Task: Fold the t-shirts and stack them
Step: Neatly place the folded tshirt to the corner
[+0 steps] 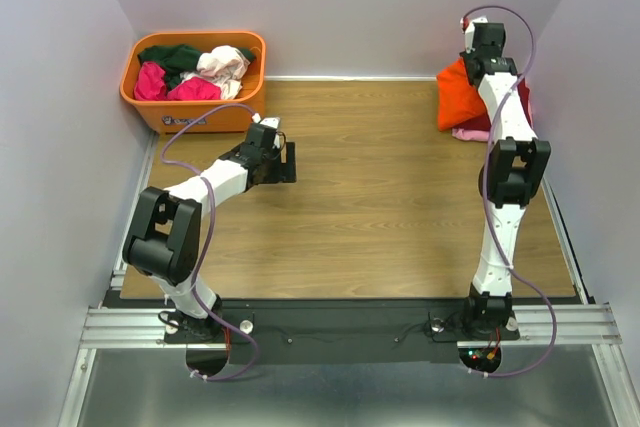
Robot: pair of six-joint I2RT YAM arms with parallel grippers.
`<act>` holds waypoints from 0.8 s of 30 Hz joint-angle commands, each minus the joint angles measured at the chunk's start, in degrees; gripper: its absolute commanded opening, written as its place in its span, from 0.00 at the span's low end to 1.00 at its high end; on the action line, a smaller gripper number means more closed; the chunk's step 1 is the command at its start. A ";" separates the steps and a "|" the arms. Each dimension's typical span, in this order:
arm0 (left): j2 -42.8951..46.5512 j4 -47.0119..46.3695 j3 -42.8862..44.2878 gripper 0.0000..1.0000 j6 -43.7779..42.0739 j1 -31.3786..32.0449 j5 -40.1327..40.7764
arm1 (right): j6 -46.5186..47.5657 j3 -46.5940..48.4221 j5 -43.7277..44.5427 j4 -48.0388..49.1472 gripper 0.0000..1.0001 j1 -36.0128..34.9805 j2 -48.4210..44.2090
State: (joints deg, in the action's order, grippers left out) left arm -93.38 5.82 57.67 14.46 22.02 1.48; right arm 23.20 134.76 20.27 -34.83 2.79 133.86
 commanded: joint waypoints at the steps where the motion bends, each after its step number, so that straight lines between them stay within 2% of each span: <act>1: 0.04 -0.73 1.57 0.96 -0.22 -0.14 -0.68 | 1.06 -0.37 3.28 6.00 0.04 1.96 -1.85; 5: -1.01 -0.73 1.57 0.96 -0.39 0.21 -1.21 | 3.07 -2.22 6.18 8.54 0.06 2.92 -0.36; 9: -1.98 -0.64 1.74 0.96 -0.57 0.83 -1.21 | 5.80 -3.97 9.16 12.31 0.13 3.45 0.78; 15: -2.59 -0.73 1.92 0.96 -0.66 1.44 -1.21 | 6.68 -3.98 10.23 16.28 0.18 3.54 3.33; 21: -3.73 -0.46 2.36 0.95 -1.01 1.88 -1.21 | 6.94 -3.80 9.78 19.18 0.35 3.63 7.11; 24: -3.74 -0.46 2.27 0.96 -1.19 2.15 -1.04 | 6.77 -3.98 10.49 20.76 0.35 3.63 8.34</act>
State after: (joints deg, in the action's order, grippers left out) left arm -97.49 5.80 57.89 14.04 23.70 0.43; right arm 29.58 130.28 28.73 -20.51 5.98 141.29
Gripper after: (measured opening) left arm 0.956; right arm 0.349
